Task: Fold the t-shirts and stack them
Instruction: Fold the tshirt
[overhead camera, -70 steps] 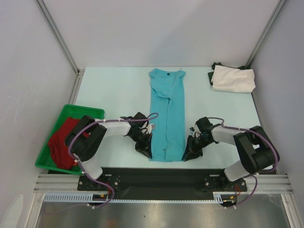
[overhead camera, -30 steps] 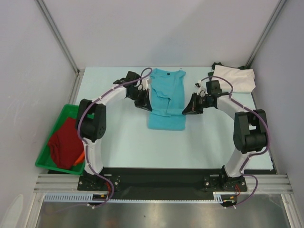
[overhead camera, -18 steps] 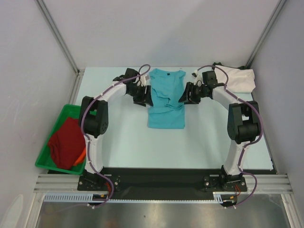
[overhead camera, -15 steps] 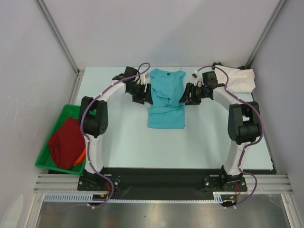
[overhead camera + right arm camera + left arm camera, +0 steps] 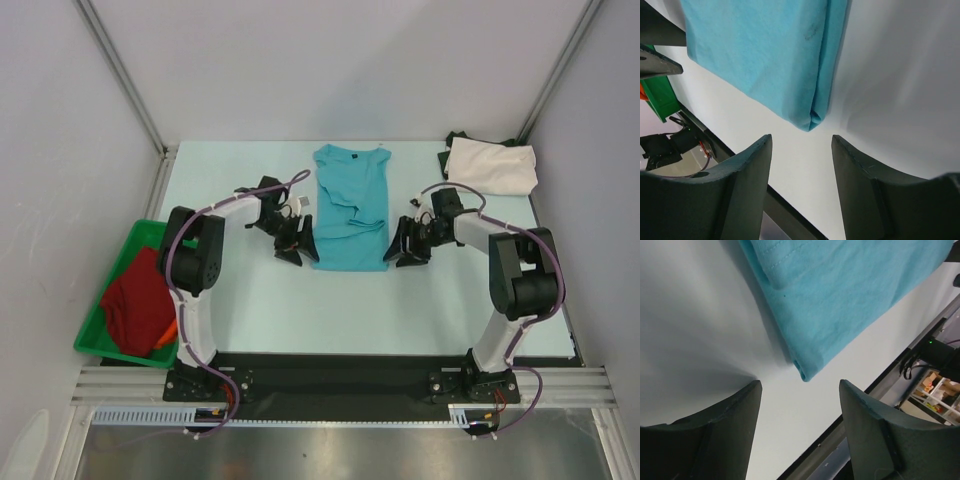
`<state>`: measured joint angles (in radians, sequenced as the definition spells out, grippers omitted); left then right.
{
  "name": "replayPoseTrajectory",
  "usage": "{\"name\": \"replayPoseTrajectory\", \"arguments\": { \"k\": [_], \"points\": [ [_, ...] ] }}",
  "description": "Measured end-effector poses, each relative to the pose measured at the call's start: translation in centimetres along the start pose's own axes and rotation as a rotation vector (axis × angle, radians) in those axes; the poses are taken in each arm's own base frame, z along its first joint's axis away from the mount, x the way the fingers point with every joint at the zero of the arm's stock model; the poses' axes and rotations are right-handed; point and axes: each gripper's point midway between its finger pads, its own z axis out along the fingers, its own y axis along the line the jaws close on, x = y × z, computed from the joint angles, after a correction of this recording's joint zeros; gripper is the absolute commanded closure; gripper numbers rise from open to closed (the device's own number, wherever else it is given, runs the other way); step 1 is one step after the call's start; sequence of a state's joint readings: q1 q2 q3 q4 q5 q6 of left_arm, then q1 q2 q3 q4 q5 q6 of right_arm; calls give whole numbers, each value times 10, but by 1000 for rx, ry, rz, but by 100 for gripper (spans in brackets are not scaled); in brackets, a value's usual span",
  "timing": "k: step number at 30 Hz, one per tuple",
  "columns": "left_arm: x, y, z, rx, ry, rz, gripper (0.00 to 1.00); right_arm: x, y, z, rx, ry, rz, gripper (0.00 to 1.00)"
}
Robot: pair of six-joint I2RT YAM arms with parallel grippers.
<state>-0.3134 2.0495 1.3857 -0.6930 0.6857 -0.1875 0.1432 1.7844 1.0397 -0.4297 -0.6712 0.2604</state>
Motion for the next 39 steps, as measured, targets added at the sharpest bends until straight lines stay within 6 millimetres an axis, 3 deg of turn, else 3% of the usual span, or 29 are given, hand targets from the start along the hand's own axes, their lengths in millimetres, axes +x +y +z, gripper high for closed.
{"name": "replayPoseTrajectory", "arguments": {
  "k": [10,14,17,22,23,24,27,30,34,39],
  "points": [
    [-3,-13,13,91,16,-57,36,9,4,23,-16,45,-12,46],
    [-4,-18,20,110,27,-55,45,10,5,24,-19,47,-15,47],
    [-2,-19,24,111,36,-56,56,10,5,25,-18,48,-10,51],
    [-2,-18,27,110,38,-54,76,8,3,28,-19,44,-7,66],
    [-2,-18,27,110,36,-54,93,7,3,29,-20,42,-7,68],
    [-3,-19,27,111,36,-59,100,7,3,30,-22,41,-8,76],
    [-3,-17,27,107,32,-47,100,5,4,31,-34,35,-18,93],
    [-3,-16,27,95,33,-39,99,4,7,30,-52,33,-27,100],
    [-4,-17,19,76,24,-2,99,3,13,20,-72,27,-30,100],
    [-9,-38,-12,63,-39,91,100,-3,40,-15,-128,-41,-81,100]
  ]
}}
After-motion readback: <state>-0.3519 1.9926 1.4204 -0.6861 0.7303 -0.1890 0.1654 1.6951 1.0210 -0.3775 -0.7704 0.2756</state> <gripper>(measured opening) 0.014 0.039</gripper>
